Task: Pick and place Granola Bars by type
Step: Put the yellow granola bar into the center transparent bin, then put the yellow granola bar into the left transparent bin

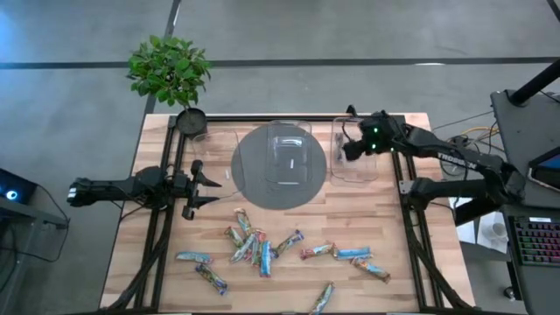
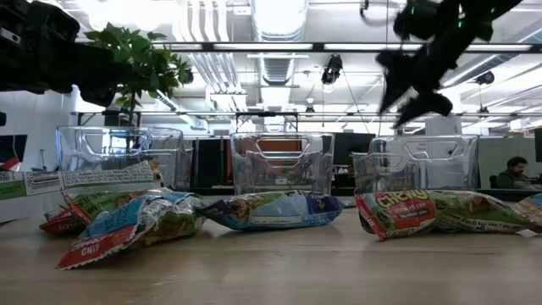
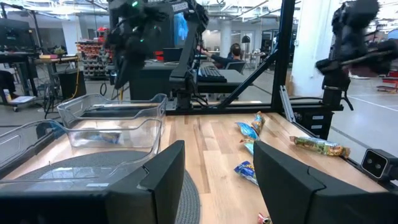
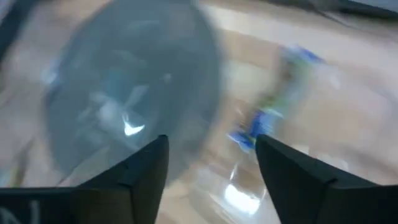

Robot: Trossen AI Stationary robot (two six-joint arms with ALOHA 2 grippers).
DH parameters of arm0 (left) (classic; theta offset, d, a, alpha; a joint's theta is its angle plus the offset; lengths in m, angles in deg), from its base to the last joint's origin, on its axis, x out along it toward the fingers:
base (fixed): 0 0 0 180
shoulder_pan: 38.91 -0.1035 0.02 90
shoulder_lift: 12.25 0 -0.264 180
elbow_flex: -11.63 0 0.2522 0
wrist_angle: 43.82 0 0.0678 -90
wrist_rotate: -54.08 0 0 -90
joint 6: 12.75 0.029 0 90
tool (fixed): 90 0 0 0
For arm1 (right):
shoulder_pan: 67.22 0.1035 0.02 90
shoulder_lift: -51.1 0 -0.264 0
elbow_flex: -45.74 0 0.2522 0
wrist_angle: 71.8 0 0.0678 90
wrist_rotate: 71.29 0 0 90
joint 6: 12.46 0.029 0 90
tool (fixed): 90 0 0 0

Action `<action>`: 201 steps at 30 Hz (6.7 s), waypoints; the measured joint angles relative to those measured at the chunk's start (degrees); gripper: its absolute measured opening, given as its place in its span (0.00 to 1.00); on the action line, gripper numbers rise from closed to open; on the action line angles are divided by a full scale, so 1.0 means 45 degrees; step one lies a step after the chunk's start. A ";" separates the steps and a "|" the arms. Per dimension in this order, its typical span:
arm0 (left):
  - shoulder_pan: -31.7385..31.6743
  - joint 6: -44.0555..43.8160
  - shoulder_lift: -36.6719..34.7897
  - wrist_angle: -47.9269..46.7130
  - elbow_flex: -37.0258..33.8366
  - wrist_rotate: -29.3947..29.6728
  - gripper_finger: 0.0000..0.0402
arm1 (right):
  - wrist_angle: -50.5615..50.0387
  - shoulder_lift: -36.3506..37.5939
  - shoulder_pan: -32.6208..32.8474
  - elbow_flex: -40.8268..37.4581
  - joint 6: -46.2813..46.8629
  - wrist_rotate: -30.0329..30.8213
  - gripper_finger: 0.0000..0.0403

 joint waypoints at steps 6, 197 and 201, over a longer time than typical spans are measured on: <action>-0.0002 0.0000 0.0002 0.0000 0.0000 0.0000 0.43 | -0.0004 0.0256 0.3811 0.0543 -0.2046 -0.0060 0.63; 0.2798 -2.2866 1.2973 -1.3789 1.0969 1.1188 0.10 | -0.6826 -0.3361 1.0963 0.3798 0.6019 0.6755 0.57; 0.1508 -2.1026 1.3315 -1.3124 1.0397 1.0071 0.22 | -0.6786 -0.3318 1.0968 0.3798 0.6024 0.6867 0.57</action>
